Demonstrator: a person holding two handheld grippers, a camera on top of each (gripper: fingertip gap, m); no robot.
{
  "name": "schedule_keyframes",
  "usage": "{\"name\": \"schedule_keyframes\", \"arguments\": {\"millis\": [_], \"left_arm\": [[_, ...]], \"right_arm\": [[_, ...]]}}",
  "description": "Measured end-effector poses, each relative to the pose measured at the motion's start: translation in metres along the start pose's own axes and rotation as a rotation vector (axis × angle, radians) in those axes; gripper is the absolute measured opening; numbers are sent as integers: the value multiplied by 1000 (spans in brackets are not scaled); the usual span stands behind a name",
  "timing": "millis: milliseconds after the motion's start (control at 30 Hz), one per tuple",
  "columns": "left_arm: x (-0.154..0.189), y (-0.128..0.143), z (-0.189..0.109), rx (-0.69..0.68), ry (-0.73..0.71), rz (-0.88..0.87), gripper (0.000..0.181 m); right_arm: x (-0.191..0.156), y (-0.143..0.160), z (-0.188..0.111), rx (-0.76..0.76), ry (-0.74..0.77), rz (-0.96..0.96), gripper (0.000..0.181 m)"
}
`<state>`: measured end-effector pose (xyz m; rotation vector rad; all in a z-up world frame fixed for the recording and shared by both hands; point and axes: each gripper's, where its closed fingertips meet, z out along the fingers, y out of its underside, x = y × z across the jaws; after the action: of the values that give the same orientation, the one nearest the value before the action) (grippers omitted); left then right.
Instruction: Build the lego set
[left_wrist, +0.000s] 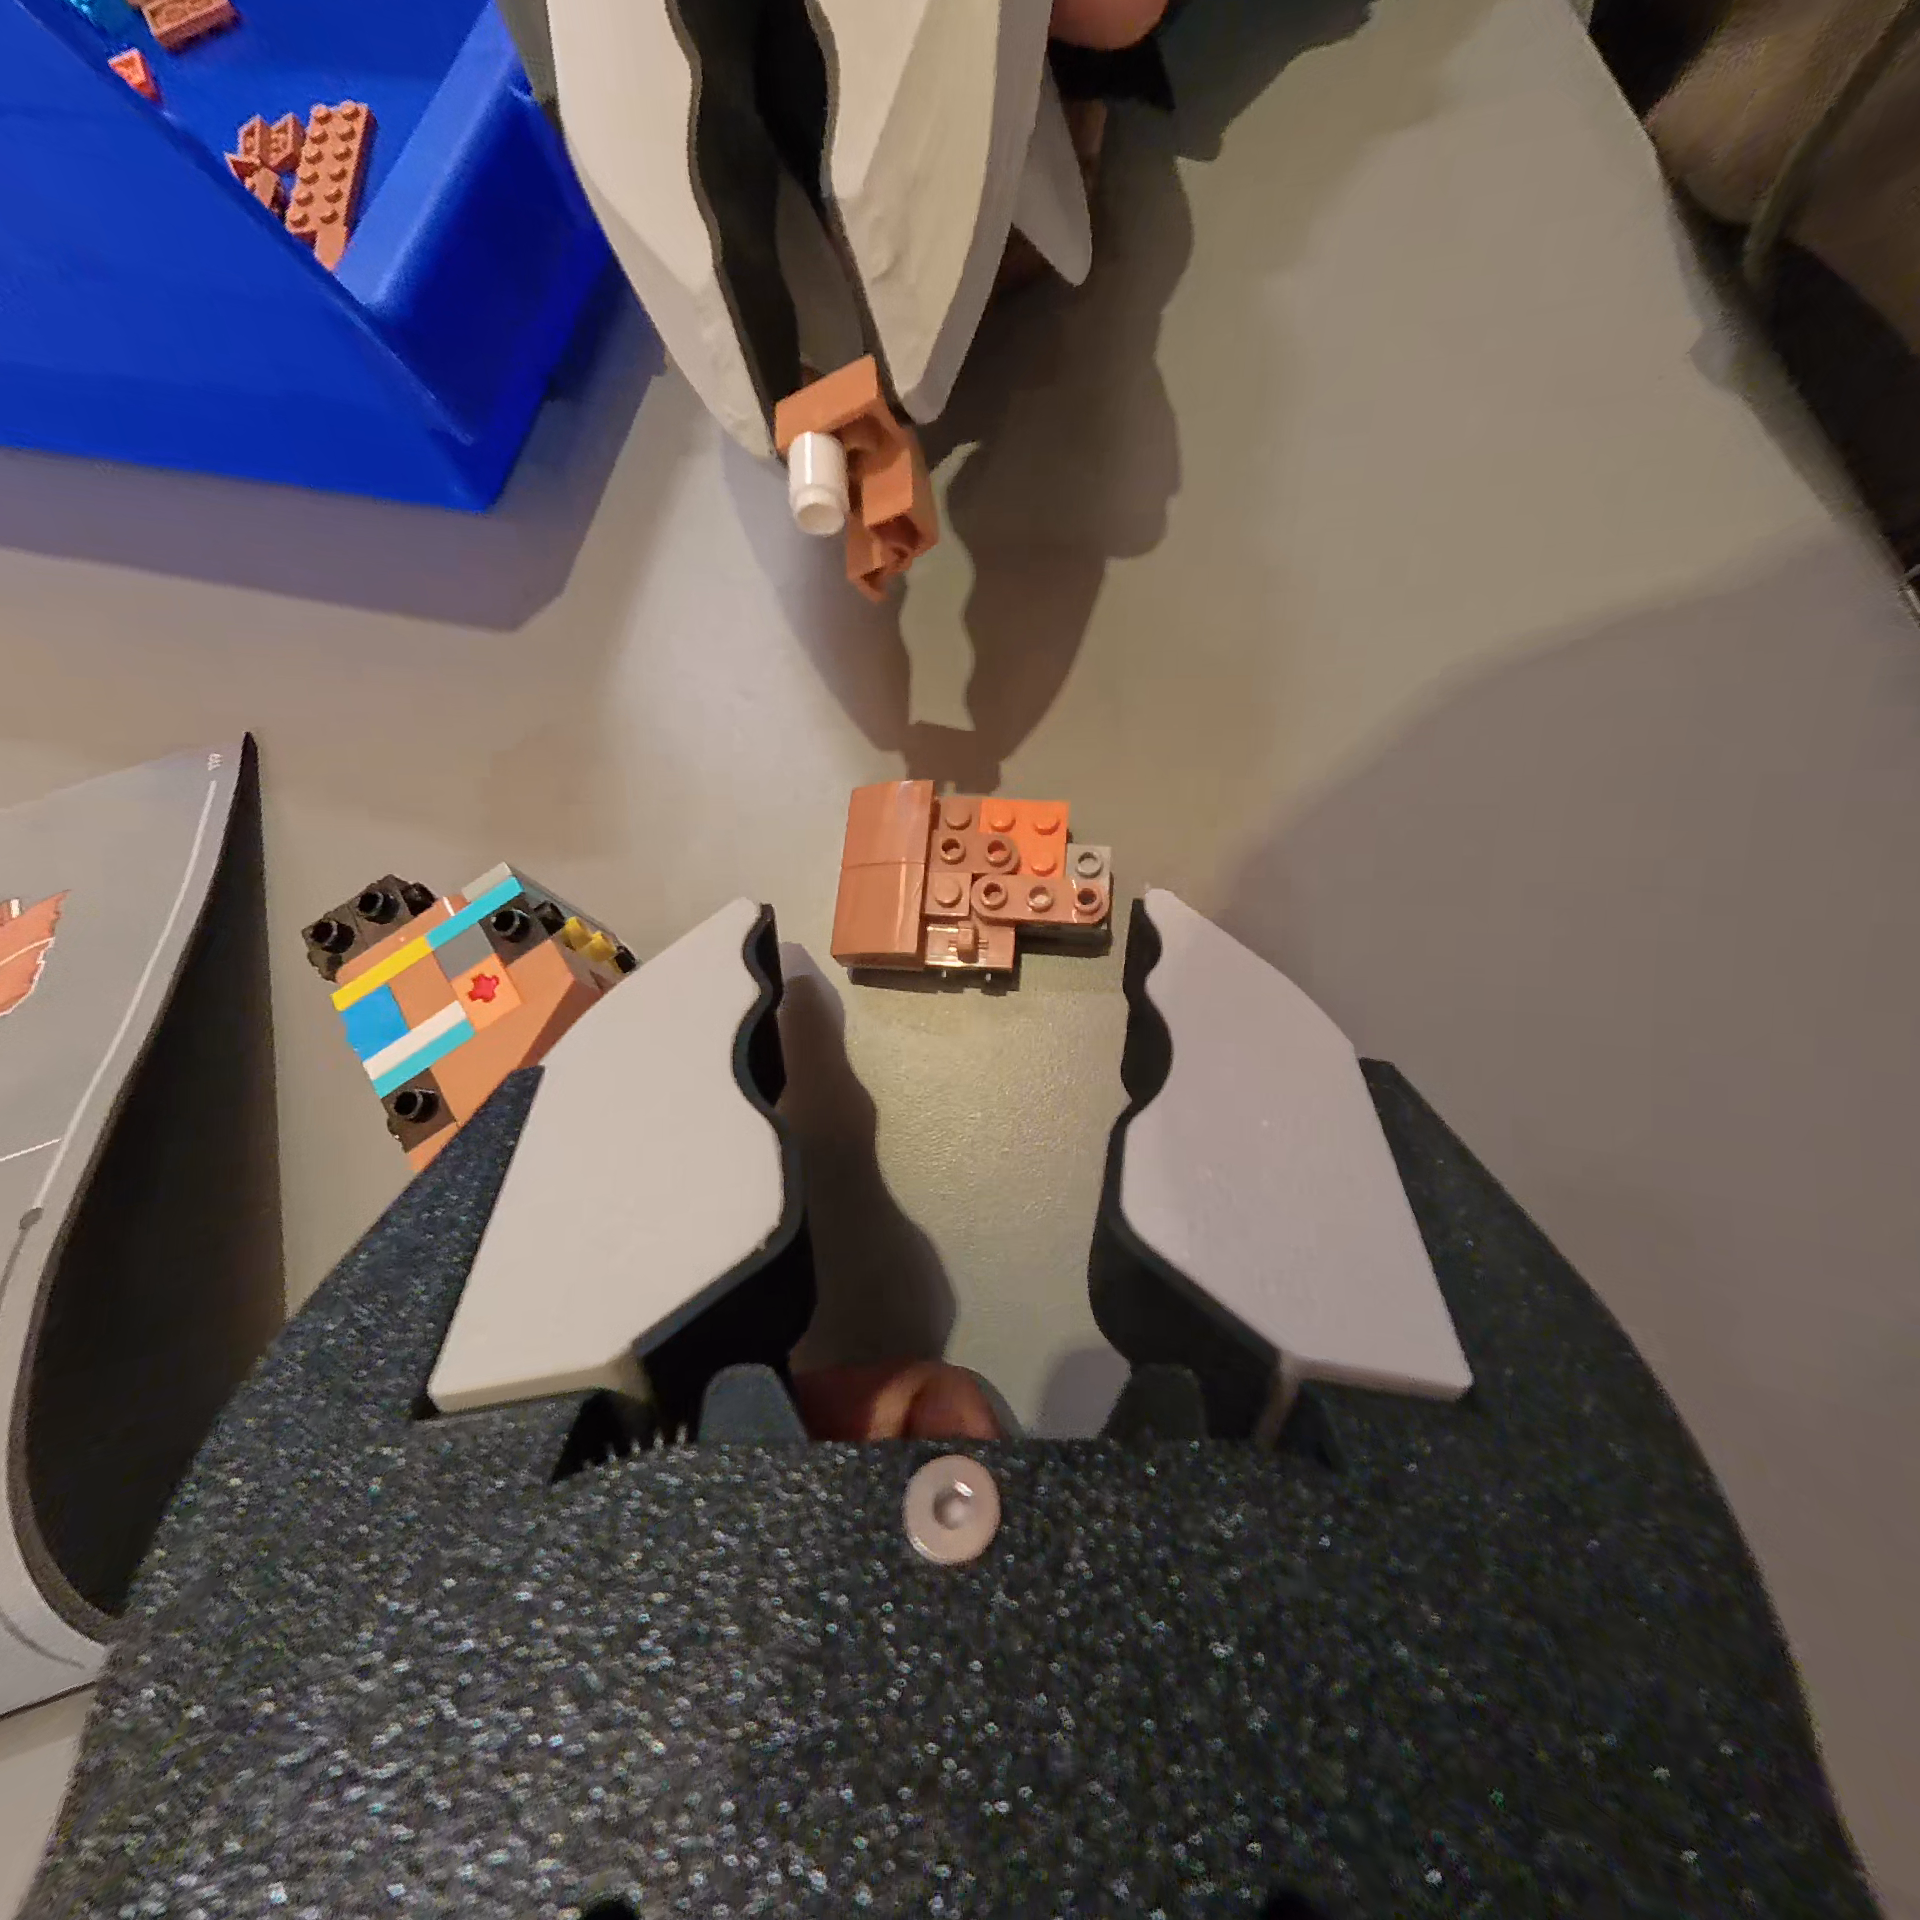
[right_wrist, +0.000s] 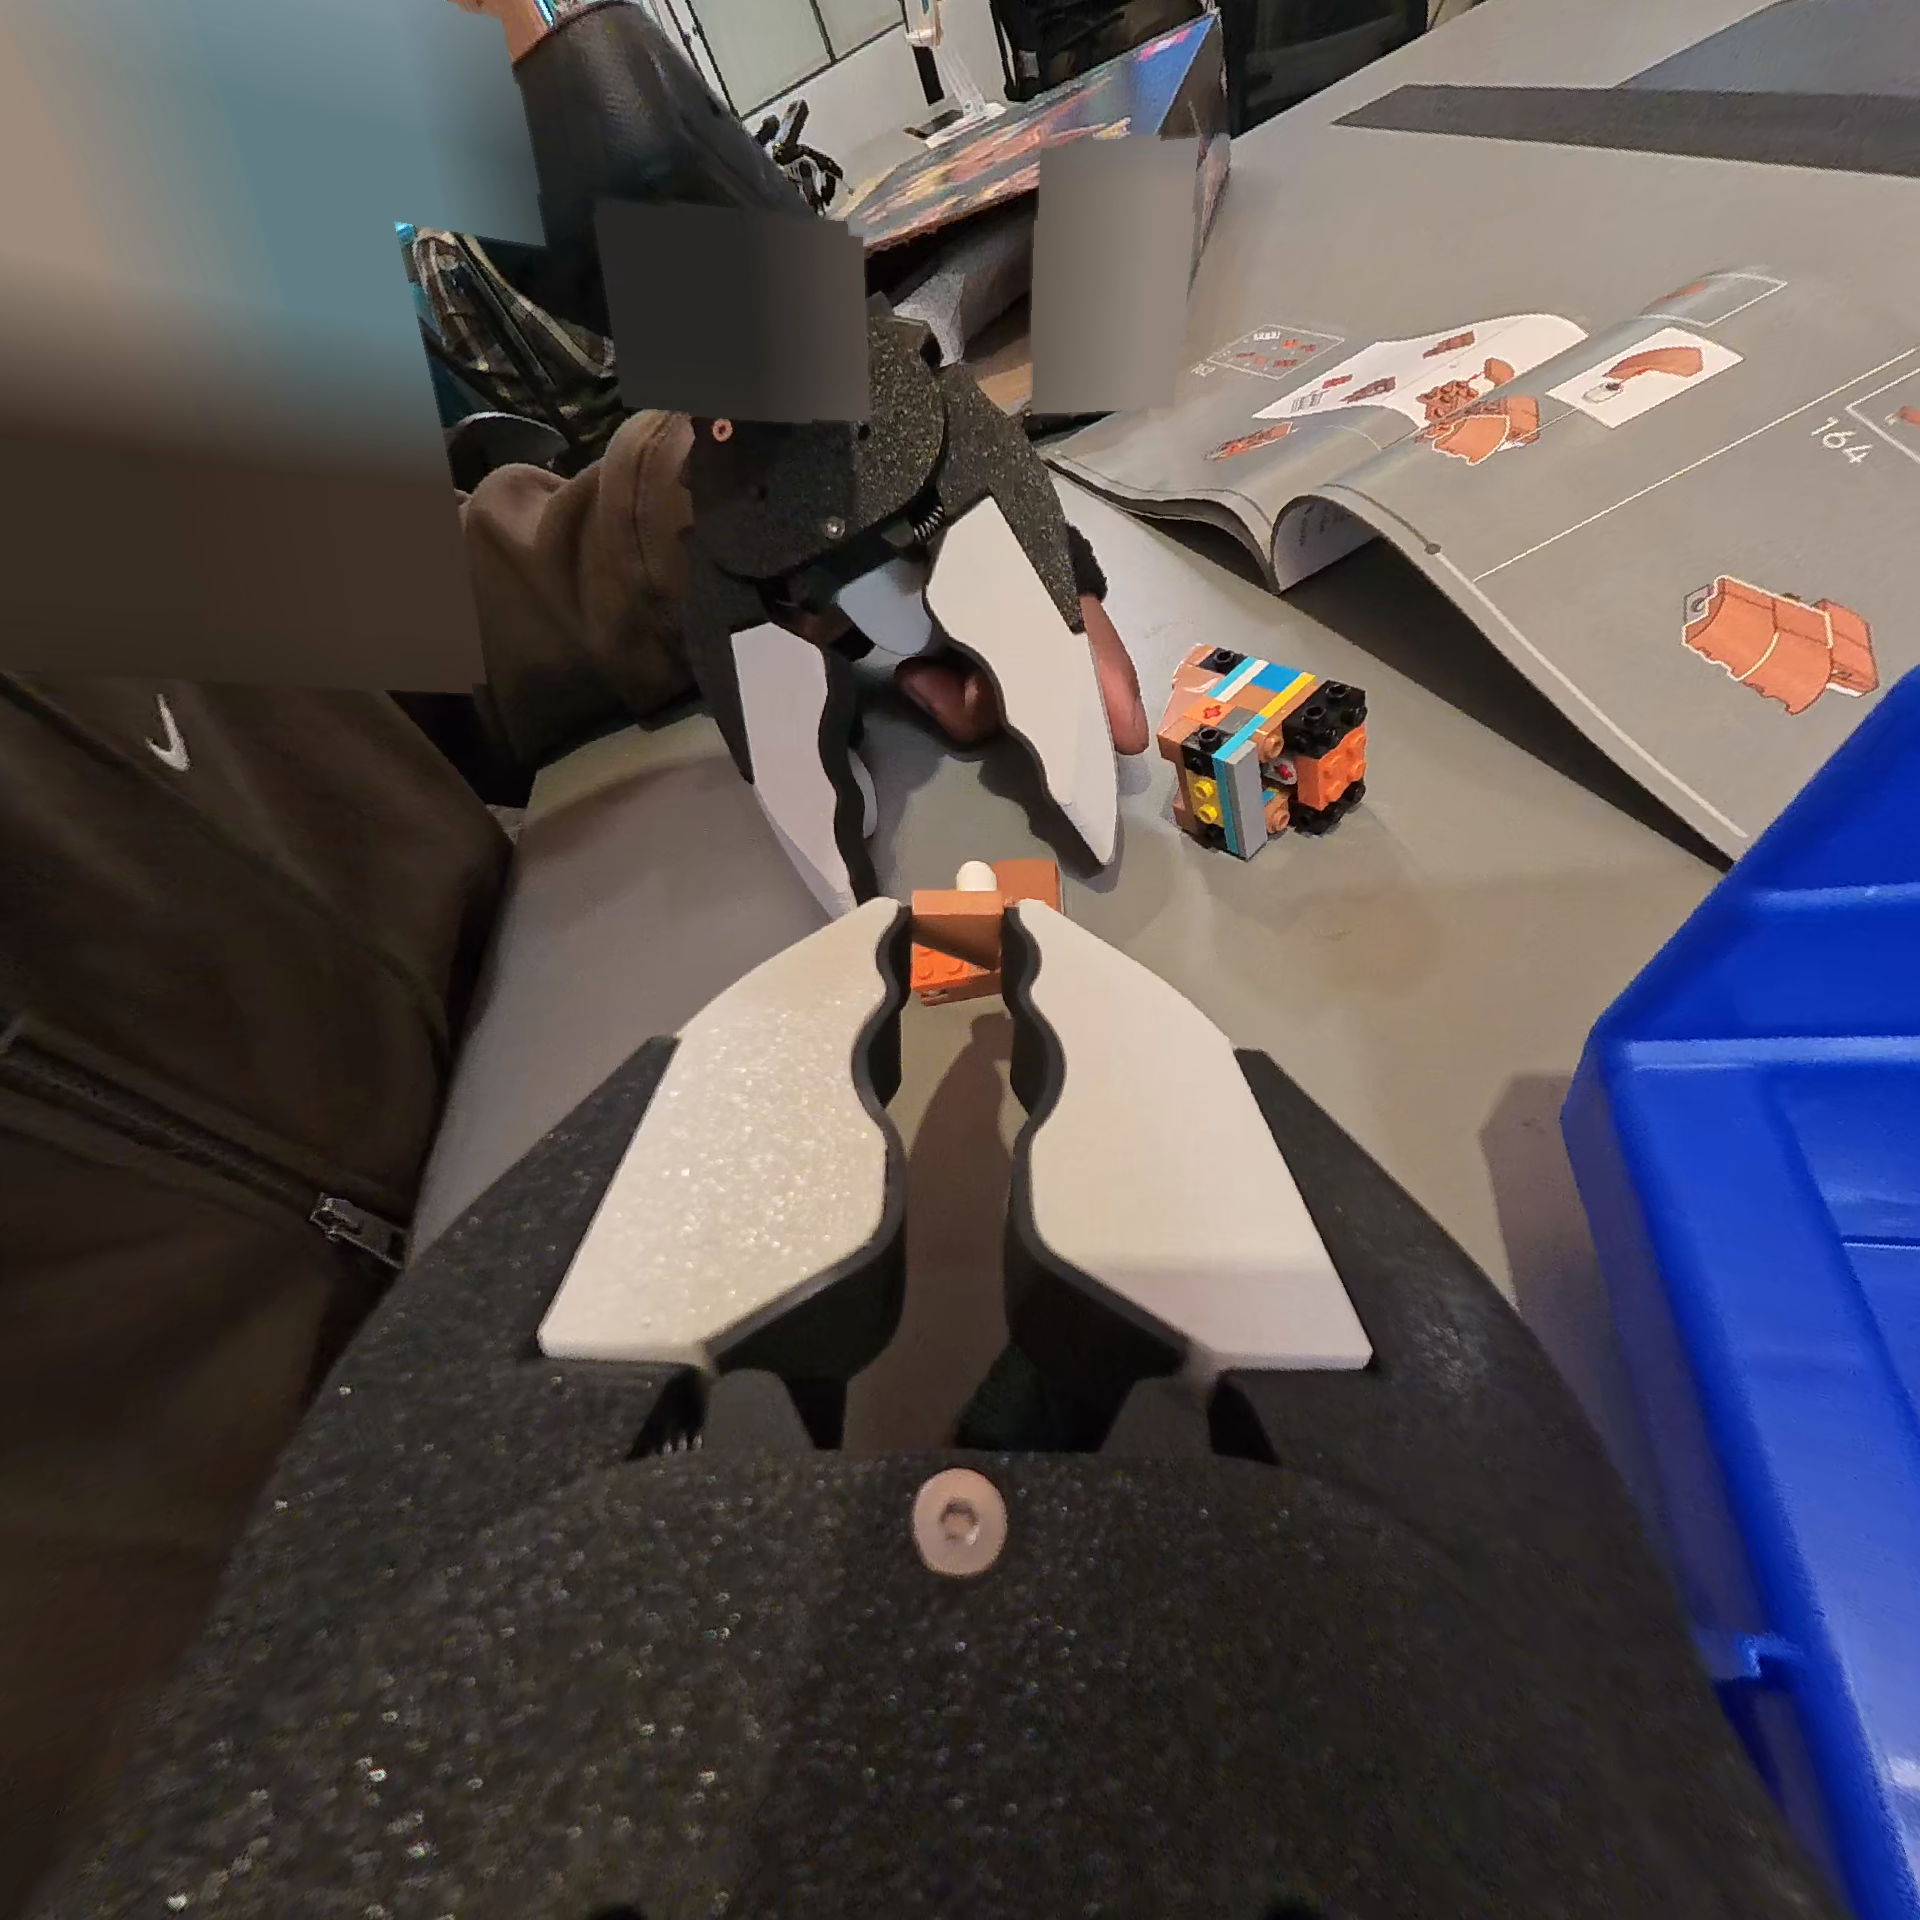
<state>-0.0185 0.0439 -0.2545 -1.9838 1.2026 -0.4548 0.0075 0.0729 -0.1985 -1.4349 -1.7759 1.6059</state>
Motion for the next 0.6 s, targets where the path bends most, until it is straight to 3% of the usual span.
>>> {"name": "schedule_keyframes", "arguments": {"millis": [600], "left_arm": [[4,2,5,-42,84,-24,59]], "right_arm": [[-1,12,9,-105,12,0,16]]}}
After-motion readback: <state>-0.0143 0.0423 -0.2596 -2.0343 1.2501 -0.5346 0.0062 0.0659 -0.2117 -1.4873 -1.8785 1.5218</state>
